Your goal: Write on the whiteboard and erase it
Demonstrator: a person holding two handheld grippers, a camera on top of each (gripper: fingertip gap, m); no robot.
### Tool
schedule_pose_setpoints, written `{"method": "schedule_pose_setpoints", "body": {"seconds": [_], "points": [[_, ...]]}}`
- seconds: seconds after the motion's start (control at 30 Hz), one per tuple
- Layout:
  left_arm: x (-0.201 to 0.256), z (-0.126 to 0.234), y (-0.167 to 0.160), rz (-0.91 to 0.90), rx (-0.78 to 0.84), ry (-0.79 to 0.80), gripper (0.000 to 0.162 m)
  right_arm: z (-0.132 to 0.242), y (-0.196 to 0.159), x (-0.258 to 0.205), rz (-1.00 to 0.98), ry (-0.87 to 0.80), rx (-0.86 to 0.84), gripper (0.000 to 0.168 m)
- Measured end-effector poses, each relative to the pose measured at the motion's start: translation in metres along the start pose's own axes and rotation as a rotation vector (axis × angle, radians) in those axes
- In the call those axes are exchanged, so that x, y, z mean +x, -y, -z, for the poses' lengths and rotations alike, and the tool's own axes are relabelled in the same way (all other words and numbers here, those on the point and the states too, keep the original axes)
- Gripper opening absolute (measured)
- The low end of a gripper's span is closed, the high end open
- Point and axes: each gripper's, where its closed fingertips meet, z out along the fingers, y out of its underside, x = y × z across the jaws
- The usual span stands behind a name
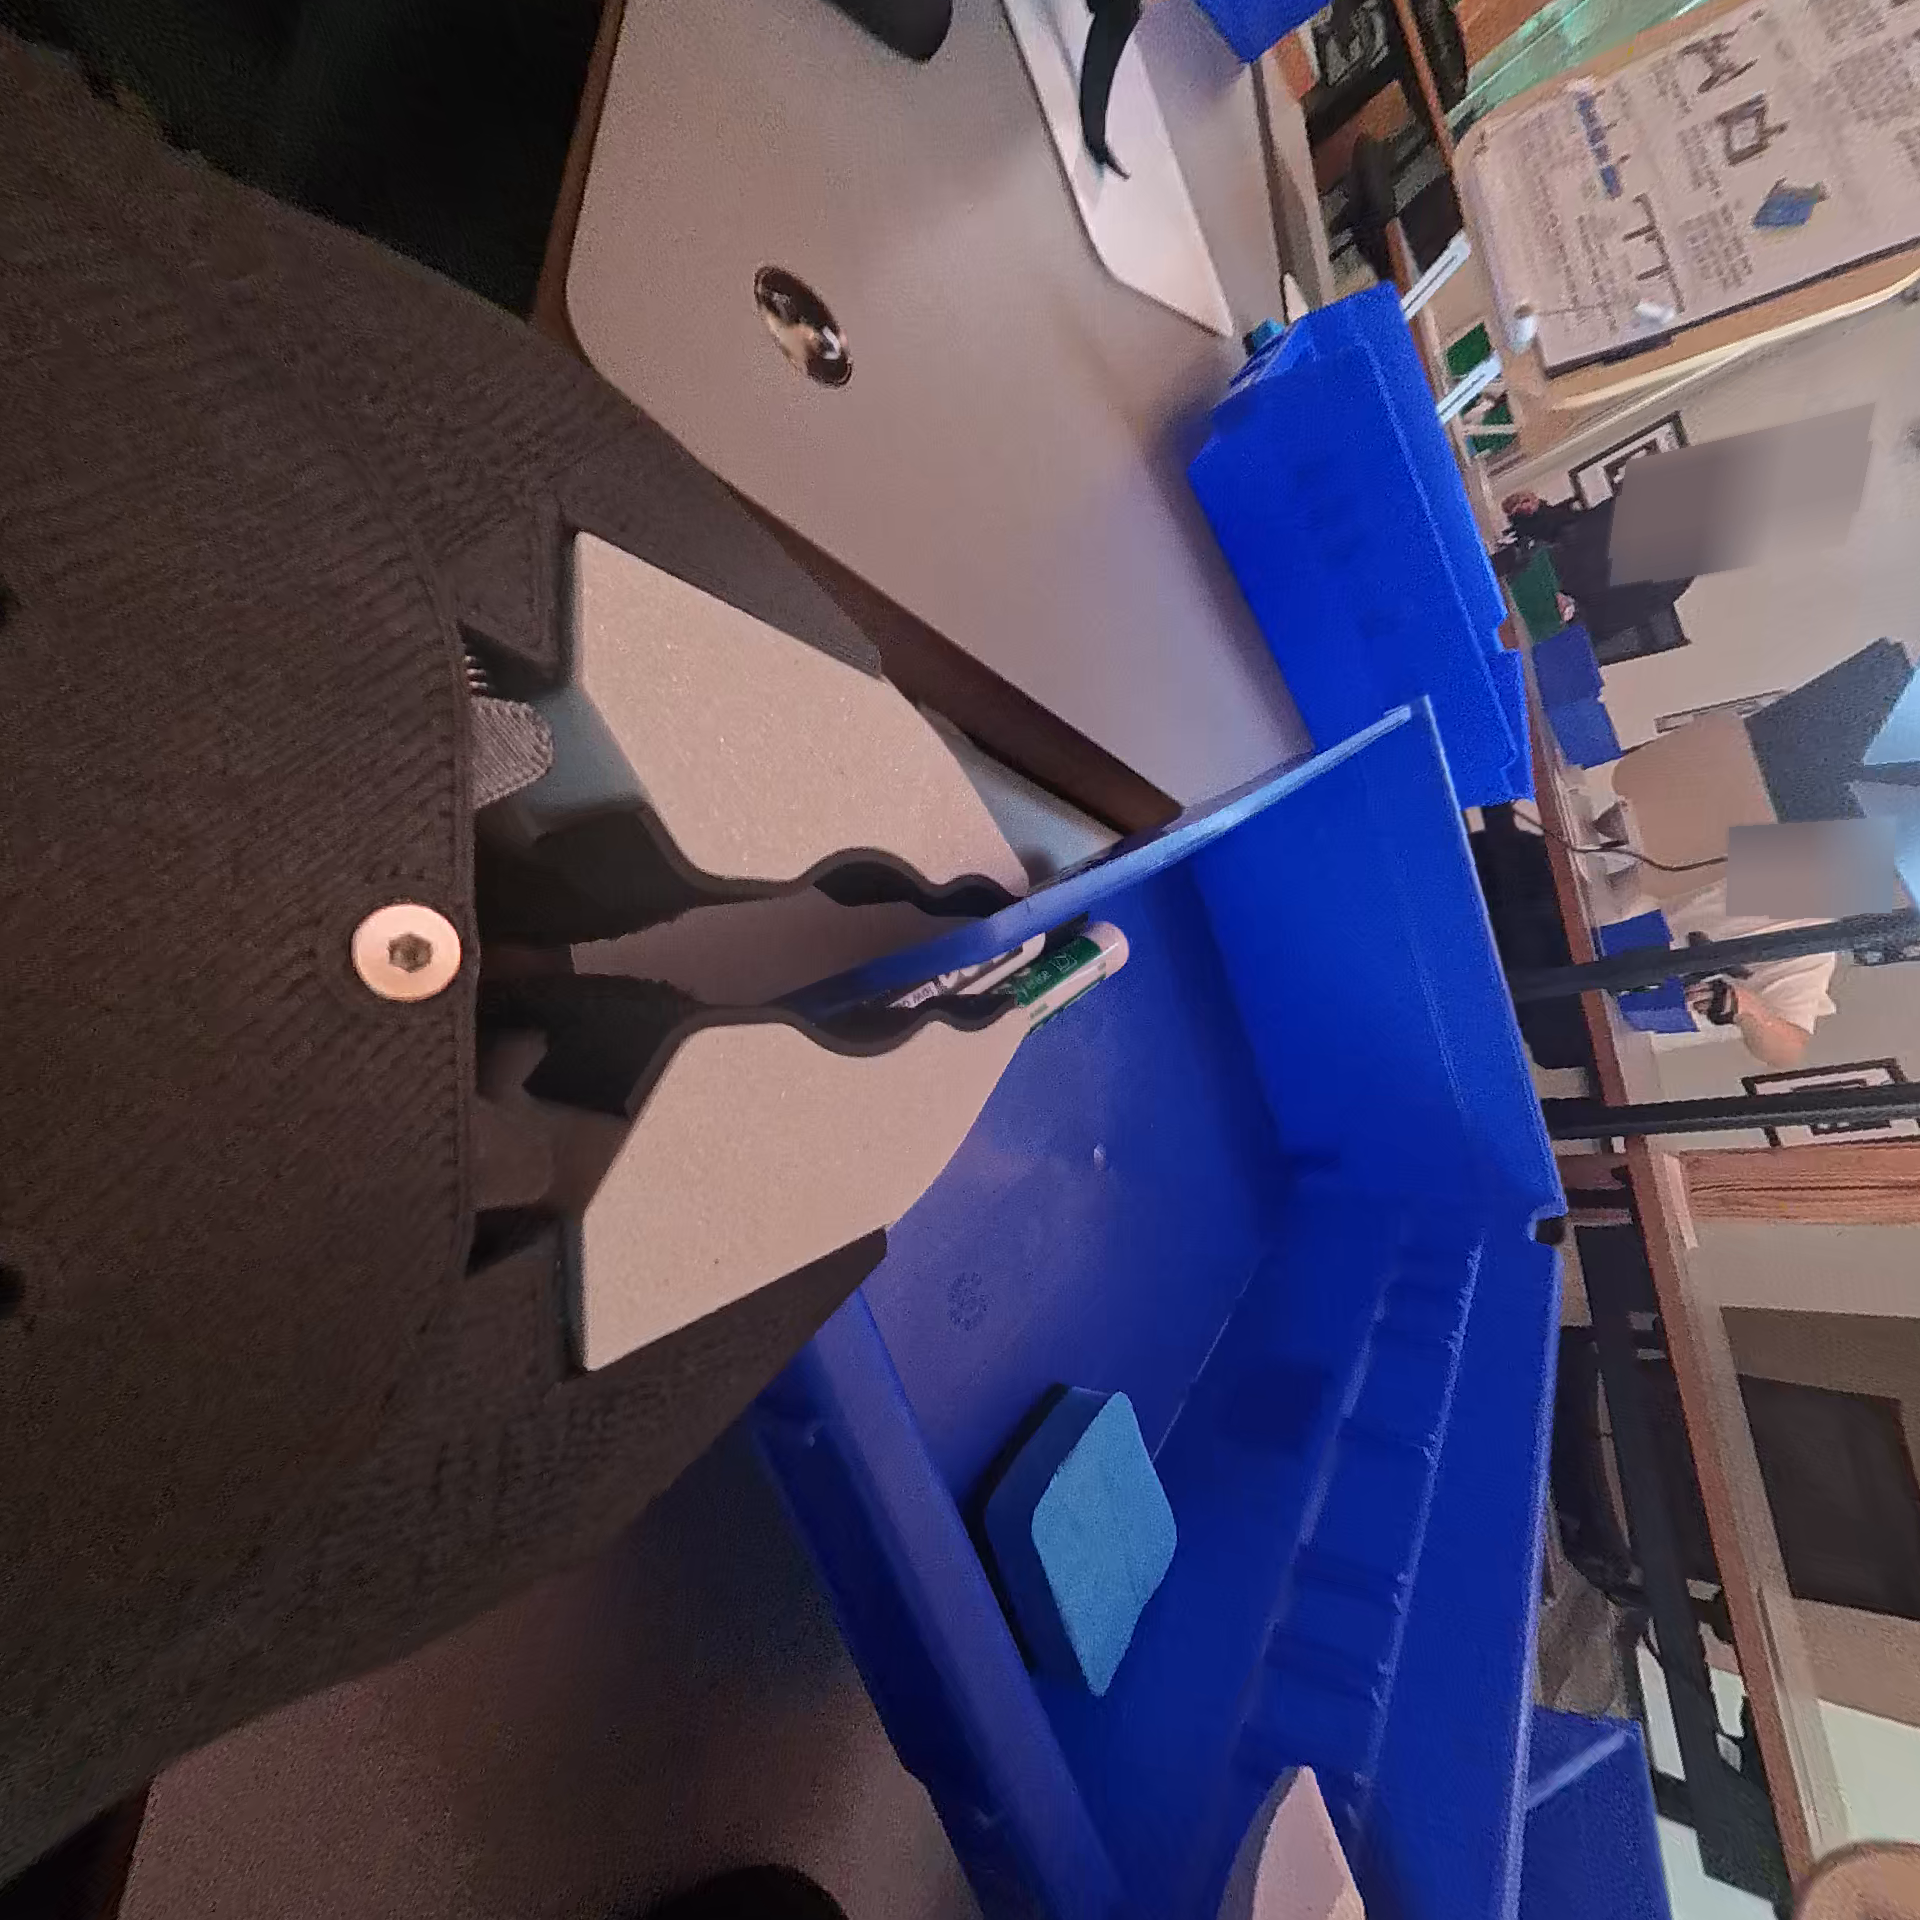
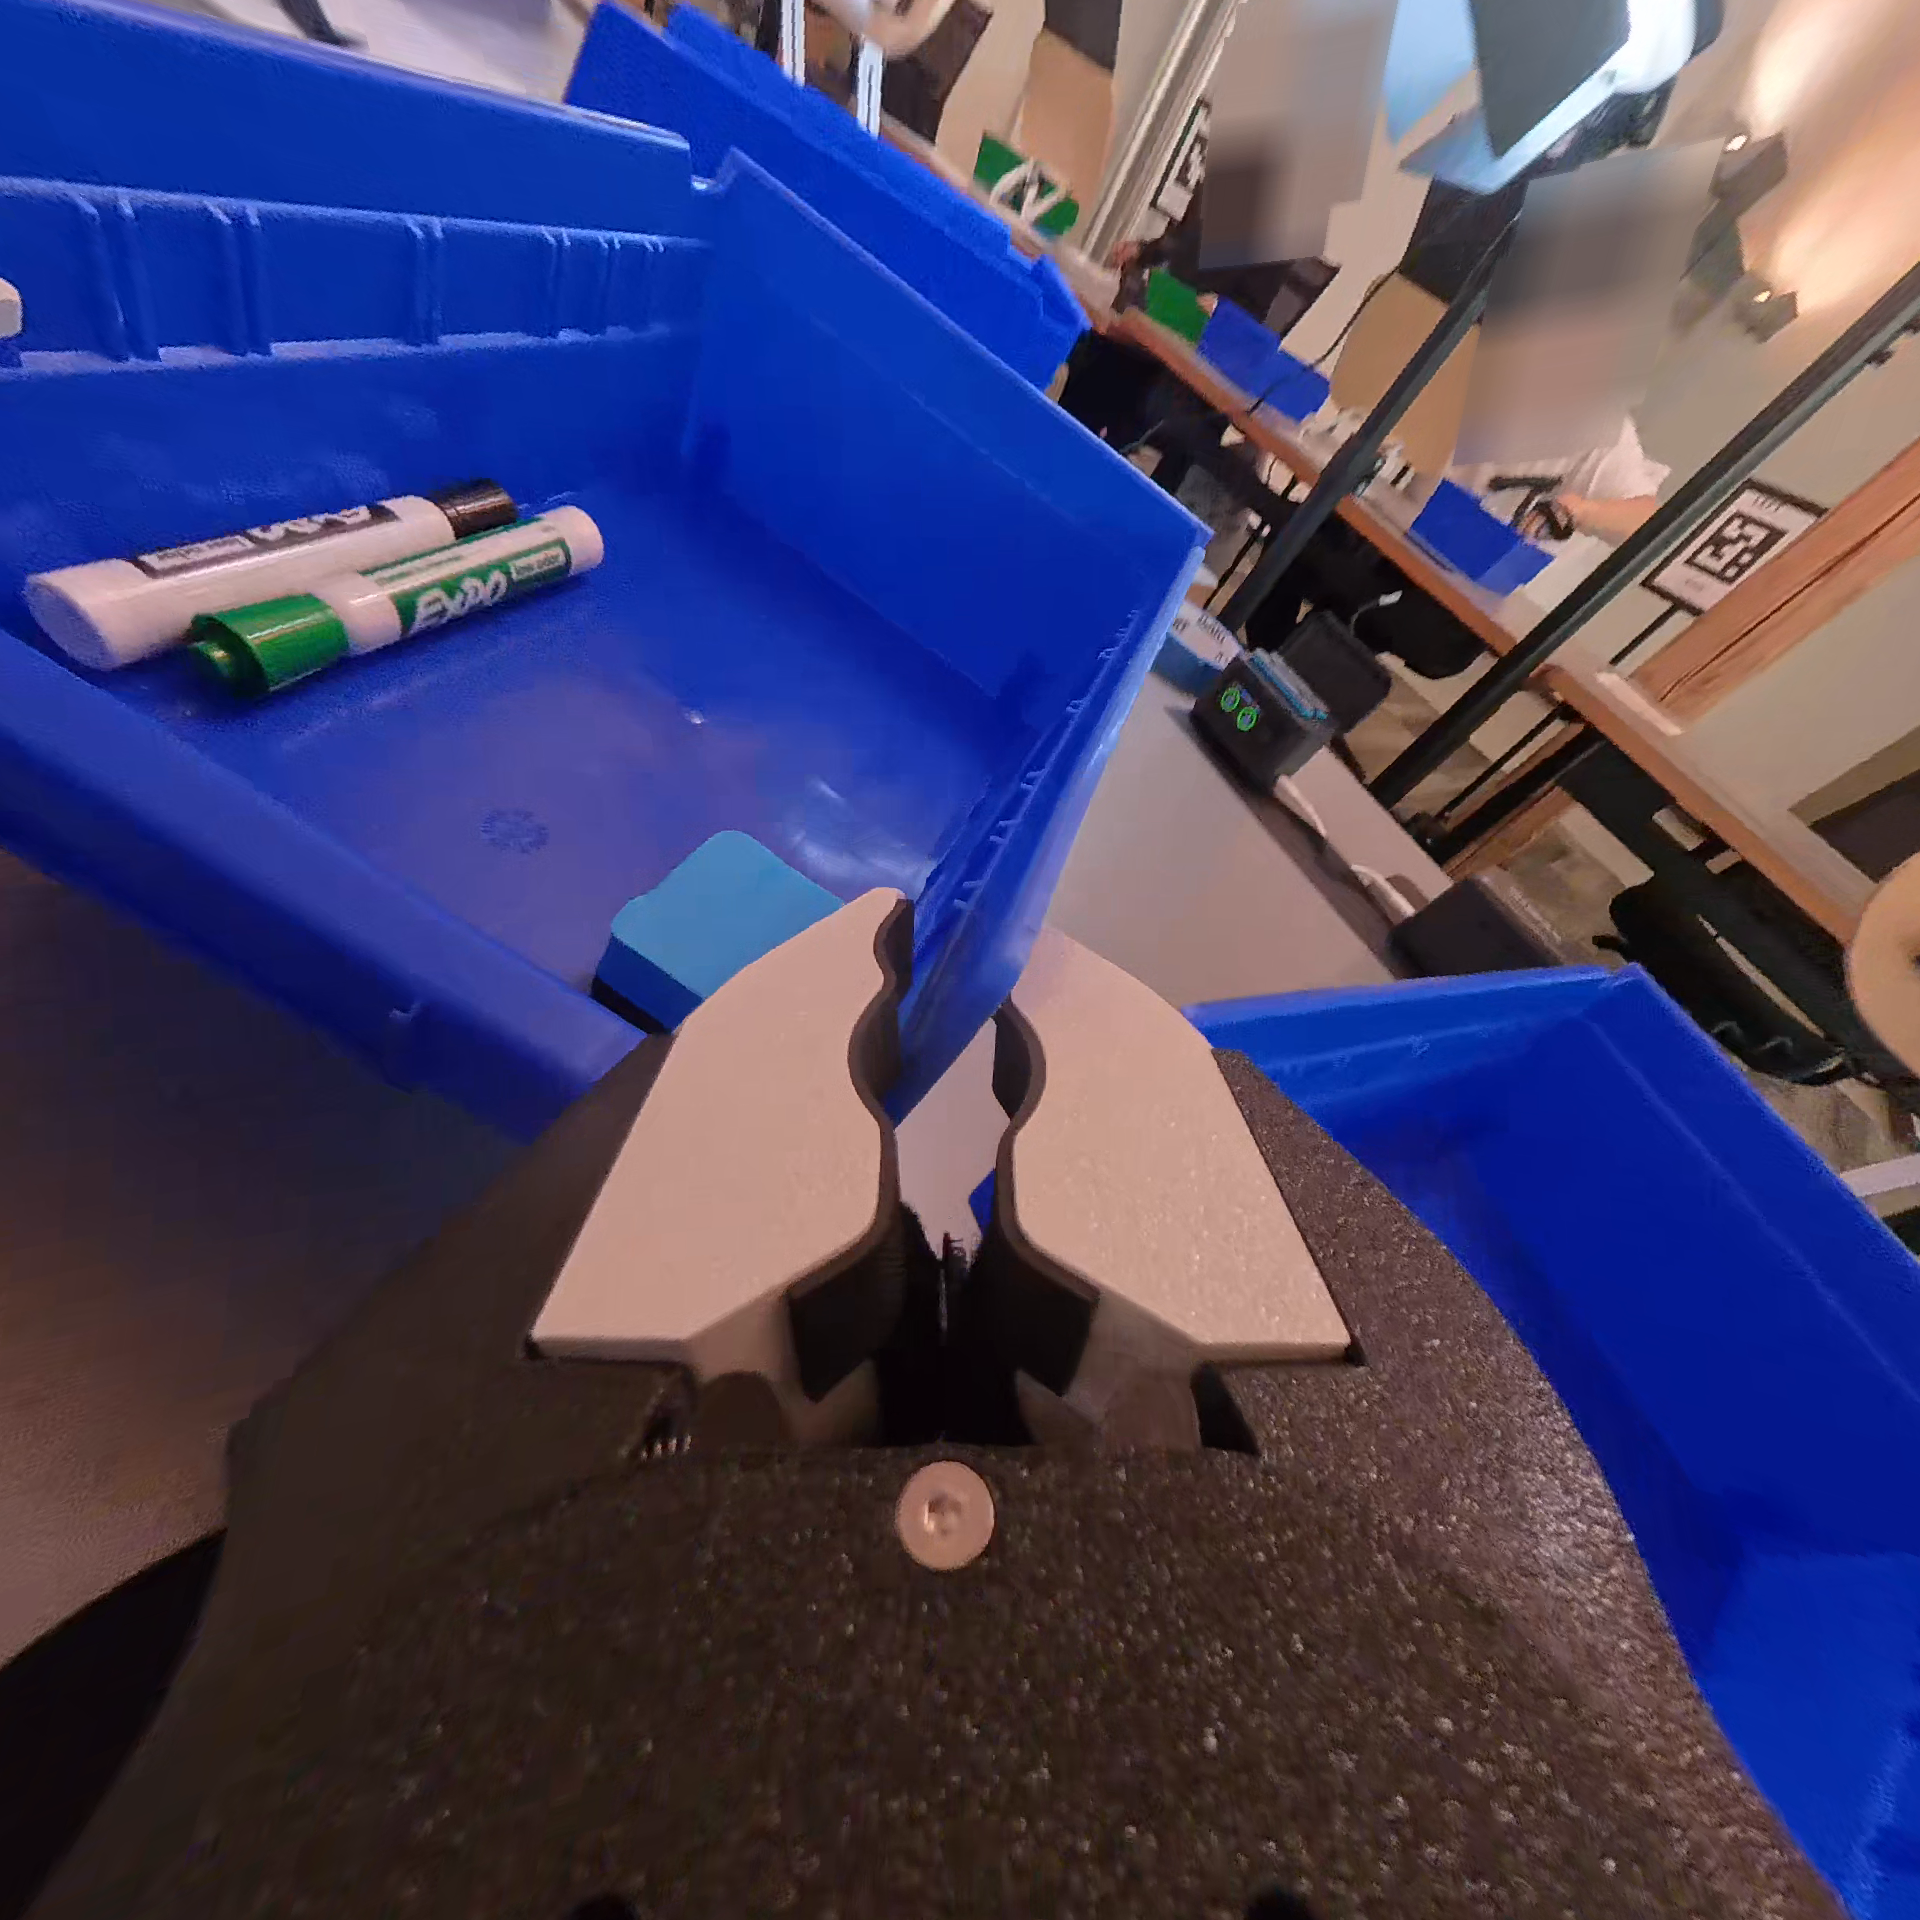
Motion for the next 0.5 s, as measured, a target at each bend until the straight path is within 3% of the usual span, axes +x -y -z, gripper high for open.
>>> {"method": "schedule_pose_setpoints", "body": {"seconds": [0.37,0.4,0.43,0.5], "points": [[-0.011,-0.02,-0.029,0.109,0.001,0.032,0.011,-0.013,-0.026,-0.026,-0.021,0.14,-0.097,0.024],[-0.012,-0.021,-0.034,0.136,-0.025,0.025,0.011,-0.011,-0.025,-0.03,-0.037,0.187,-0.098,0.033],[-0.01,-0.021,-0.038,0.167,-0.052,-0.011,0.013,-0.009,-0.026,-0.032,-0.069,0.217,-0.115,0.057],[-0.01,-0.017,-0.044,0.252,-0.109,-0.04,0.045,0.002,-0.023,-0.032,-0.151,0.273,-0.122,0.089]]}}
